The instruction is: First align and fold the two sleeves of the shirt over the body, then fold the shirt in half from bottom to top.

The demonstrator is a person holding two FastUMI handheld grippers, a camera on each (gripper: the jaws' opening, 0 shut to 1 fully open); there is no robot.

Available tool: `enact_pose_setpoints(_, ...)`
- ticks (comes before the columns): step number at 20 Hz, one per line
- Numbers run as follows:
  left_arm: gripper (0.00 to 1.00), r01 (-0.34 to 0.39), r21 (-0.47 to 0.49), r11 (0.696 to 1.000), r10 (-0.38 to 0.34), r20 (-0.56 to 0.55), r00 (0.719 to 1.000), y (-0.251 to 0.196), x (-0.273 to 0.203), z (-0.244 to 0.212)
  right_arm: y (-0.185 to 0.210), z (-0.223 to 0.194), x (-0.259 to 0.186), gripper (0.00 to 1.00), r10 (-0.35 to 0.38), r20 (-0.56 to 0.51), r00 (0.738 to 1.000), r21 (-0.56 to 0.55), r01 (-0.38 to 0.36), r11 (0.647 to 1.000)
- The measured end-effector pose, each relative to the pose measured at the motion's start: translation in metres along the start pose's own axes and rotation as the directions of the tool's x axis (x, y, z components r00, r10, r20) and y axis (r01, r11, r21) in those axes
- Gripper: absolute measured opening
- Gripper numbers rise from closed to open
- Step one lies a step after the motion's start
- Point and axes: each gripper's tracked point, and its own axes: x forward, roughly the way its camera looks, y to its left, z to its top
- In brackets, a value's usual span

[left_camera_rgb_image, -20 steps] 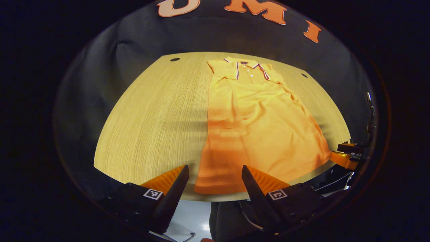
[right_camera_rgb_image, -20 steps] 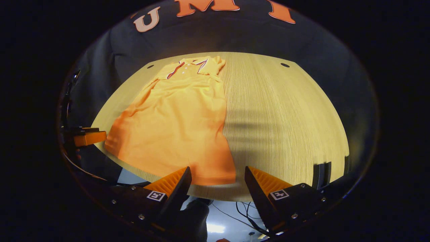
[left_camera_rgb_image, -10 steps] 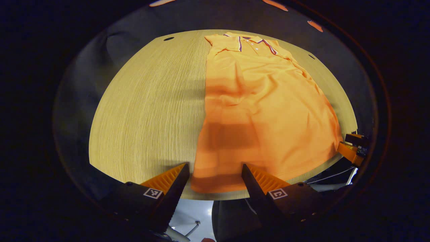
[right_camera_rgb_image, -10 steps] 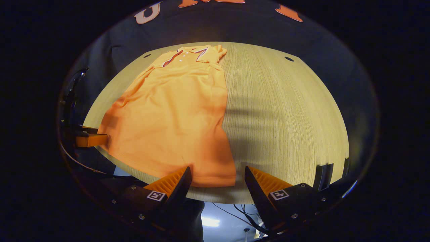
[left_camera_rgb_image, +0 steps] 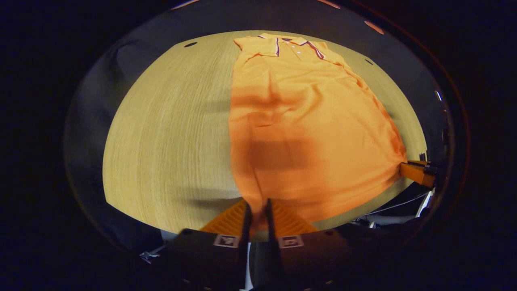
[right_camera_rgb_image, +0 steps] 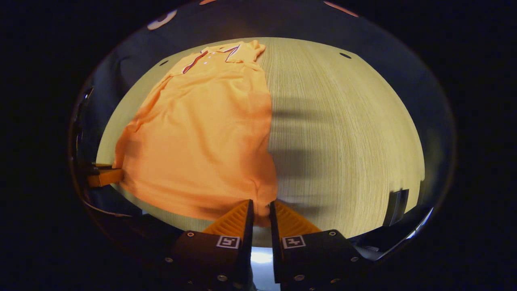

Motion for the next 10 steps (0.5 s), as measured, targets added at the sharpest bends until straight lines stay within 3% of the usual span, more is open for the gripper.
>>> enact_pose_setpoints(1, 0.08, 0.009, 0.009, 1.000, -0.009, 0.009, 1.000, 0.000, -0.002, 0.001, 0.006, 0.001, 0.000, 0.19, 0.033, 0.004, 0.999, -0.009, -0.033, 0.999)
enact_pose_setpoints(2, 0.09, 0.046, -0.017, 0.999, -0.045, 0.018, 0.999, -0.004, 0.005, 0.003, 0.004, 0.016, -0.002, 0.19, 0.043, 0.007, 0.999, 0.038, -0.043, 0.998)
enact_pose_setpoints(3, 0.01, 0.075, -0.036, 0.997, -0.075, 0.010, 0.997, -0.007, -0.003, 0.004, 0.012, 0.002, 0.000, 0.06, 0.089, 0.000, 0.996, 0.074, -0.088, 0.993)
enact_pose_setpoints(8, 0.01, 0.119, -0.021, 0.993, -0.115, 0.119, 0.986, -0.005, -0.023, 0.045, 0.034, 0.045, -0.014, 0.06, 0.219, 0.118, 0.968, 0.158, -0.236, 0.959)
enact_pose_setpoints(10, 0.01, 0.141, -0.020, 0.990, -0.135, 0.168, 0.976, -0.007, -0.033, 0.069, 0.032, 0.061, -0.015, 0.06, 0.230, 0.156, 0.961, 0.149, -0.253, 0.956)
